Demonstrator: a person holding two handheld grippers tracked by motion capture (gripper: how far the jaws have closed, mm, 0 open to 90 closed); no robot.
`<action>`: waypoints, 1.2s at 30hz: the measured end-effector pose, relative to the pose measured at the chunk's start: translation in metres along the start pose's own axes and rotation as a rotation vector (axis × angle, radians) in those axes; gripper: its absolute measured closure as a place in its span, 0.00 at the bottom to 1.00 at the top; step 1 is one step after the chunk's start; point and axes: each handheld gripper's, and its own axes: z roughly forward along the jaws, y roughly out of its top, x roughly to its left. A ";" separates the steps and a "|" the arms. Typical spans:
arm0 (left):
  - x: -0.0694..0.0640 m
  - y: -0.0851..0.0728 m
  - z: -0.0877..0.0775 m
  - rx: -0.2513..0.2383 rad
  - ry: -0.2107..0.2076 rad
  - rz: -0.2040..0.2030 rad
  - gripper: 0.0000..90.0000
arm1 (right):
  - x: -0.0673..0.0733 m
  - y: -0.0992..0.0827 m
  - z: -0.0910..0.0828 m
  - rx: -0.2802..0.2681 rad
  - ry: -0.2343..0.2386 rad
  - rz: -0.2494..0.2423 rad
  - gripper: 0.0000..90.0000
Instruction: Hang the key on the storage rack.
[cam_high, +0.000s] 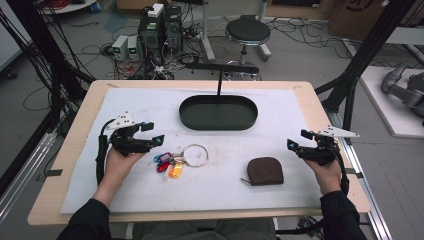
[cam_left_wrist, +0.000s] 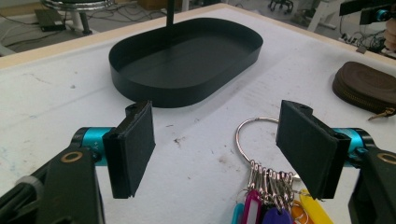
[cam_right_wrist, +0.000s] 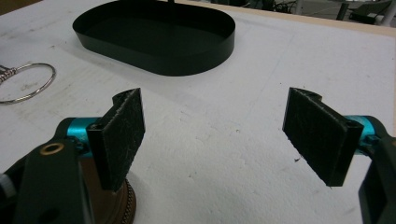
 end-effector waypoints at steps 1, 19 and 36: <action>-0.001 0.000 0.003 0.003 -0.003 -0.003 0.32 | 0.000 0.000 0.000 0.003 -0.002 -0.001 0.24; -0.017 0.013 0.048 0.077 -0.076 0.025 0.53 | 0.000 -0.001 -0.001 0.006 -0.001 -0.005 0.24; -0.024 0.006 0.089 0.271 -0.048 0.035 0.69 | -0.001 -0.002 -0.001 0.011 0.006 -0.003 0.24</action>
